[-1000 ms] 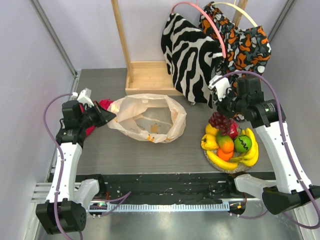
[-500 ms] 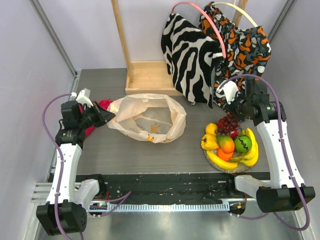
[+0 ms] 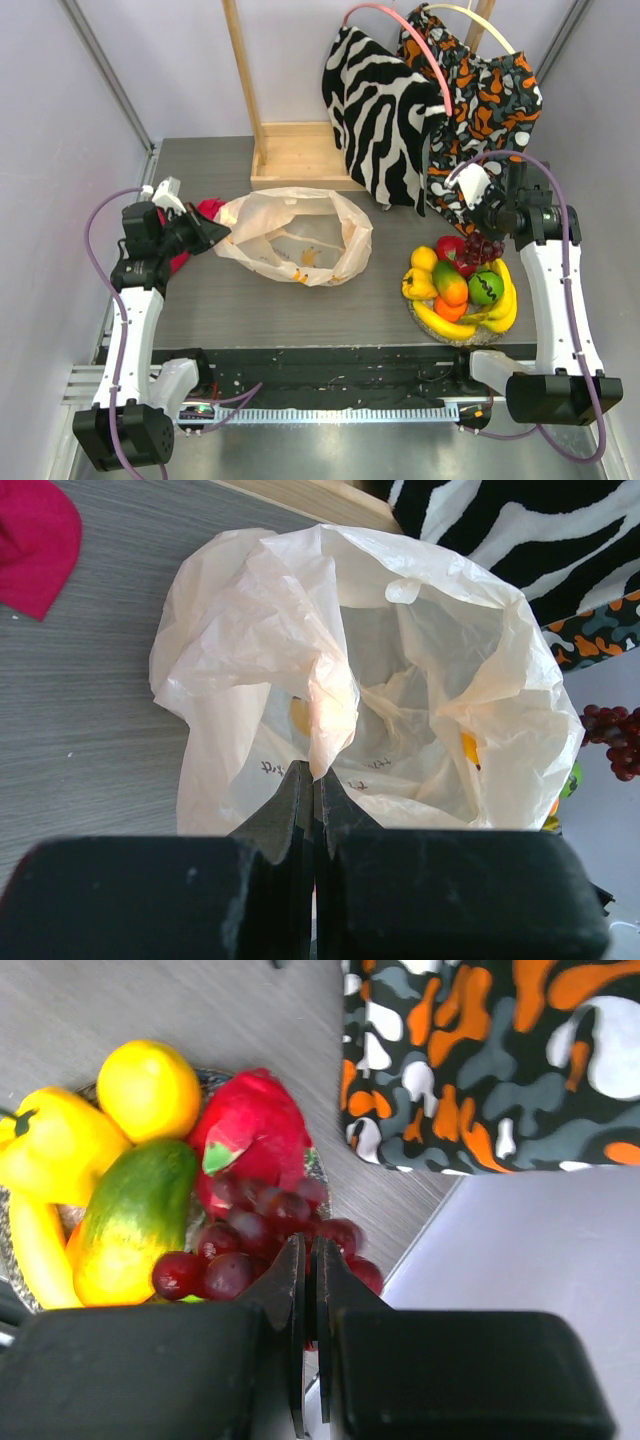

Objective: Take the fake fruits out of the plastic bag
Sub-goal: Place the fake fruit on the plate.

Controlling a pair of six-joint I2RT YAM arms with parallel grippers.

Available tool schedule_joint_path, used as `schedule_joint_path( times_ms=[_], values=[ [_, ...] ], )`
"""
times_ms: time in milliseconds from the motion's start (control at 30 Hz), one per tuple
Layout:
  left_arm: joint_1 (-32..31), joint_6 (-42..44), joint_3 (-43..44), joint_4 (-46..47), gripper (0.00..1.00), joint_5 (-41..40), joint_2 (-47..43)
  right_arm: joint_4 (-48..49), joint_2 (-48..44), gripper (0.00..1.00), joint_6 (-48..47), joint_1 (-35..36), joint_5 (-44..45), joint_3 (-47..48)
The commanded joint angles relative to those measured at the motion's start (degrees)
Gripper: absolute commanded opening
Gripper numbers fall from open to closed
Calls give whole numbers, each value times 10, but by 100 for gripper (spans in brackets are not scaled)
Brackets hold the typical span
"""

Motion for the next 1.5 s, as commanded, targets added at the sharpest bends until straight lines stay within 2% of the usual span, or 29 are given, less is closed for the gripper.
schedule_joint_path(
  times_ms=[0, 233, 433, 633, 667, 733, 800, 833, 1067, 1200, 1233, 1300, 1467],
  values=[
    [3, -7, -3, 33, 0, 11, -13, -27, -33, 1, -56, -1, -53, -37],
    [4, -5, -6, 28, 0, 12, -20, -29, -83, 3, -75, -1, -49, -133],
    [5, -5, -3, 29, 0, 15, -18, -15, -91, 11, -67, -1, -49, -156],
    [5, -4, -1, 27, 0, 19, -18, -10, -84, 42, -58, -1, -50, -147],
    [5, -3, -1, 26, 2, 21, -19, -9, -83, 48, -58, -1, -49, -145],
    [5, -2, -1, 26, 5, 24, -20, -8, -83, 56, -56, -1, -48, -138],
    [5, -1, -1, 26, 10, 29, -21, -5, -83, 59, -54, -1, -47, -129],
    [4, -1, -1, 25, 18, 33, -22, 0, -81, 62, -48, -1, -48, -127],
    [5, 3, 4, 25, 39, 43, -24, 10, -55, 68, -12, -1, -59, -79],
    [5, 4, 4, 25, 46, 44, -25, 29, -47, 80, 22, -1, -72, -50],
    [5, 4, 4, 24, 49, 45, -25, 35, -49, 92, 29, -1, -77, -46],
    [5, 5, 7, 25, 53, 47, -25, 46, -54, 100, 56, -1, -91, -38],
    [5, 20, 29, 20, 80, 53, -27, 109, -53, 100, 161, -1, -101, -27]
  ],
)
